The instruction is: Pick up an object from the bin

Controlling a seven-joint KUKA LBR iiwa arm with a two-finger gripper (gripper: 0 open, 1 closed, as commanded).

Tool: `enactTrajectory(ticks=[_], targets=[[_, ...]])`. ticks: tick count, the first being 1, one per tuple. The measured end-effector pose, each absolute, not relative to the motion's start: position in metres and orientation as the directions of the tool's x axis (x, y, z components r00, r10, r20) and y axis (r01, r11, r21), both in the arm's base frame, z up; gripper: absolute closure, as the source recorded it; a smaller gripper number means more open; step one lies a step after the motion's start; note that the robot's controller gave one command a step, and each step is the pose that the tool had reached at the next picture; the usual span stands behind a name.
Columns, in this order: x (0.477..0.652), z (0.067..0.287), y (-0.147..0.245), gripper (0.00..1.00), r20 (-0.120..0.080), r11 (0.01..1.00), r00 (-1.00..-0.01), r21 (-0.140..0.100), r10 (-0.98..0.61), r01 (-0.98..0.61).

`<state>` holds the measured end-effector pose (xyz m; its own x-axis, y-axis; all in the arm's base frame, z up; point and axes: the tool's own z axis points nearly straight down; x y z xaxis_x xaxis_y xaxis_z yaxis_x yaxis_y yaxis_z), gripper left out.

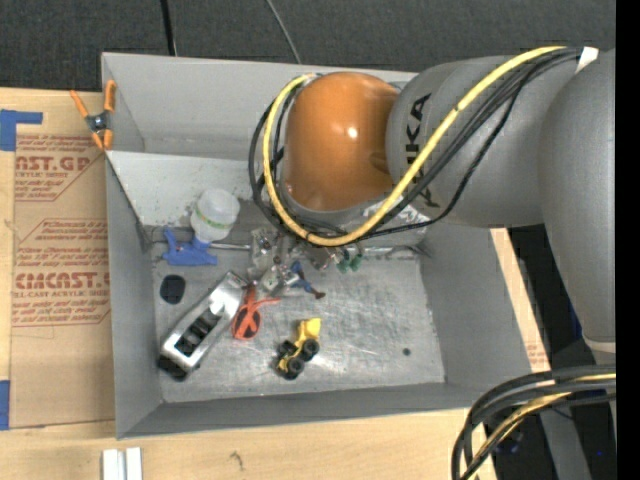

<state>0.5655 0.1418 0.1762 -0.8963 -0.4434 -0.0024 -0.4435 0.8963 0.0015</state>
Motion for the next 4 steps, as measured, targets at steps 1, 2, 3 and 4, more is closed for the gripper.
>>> enactTrajectory(ticks=[1, 2, 3, 4], targets=[[0.558, 0.153, 0.148, 1.0, -0.003, 0.922, -0.922, 0.001, -0.387, -0.387], [0.562, 0.138, 0.149, 1.0, -0.001, 0.923, -0.923, 0.001, -0.386, -0.386], [0.562, 0.182, 0.151, 1.0, 0.005, 0.919, -0.919, 0.001, -0.394, -0.394], [0.568, 0.239, 0.139, 1.0, 0.0, 0.929, -0.929, 0.001, -0.369, -0.369]])
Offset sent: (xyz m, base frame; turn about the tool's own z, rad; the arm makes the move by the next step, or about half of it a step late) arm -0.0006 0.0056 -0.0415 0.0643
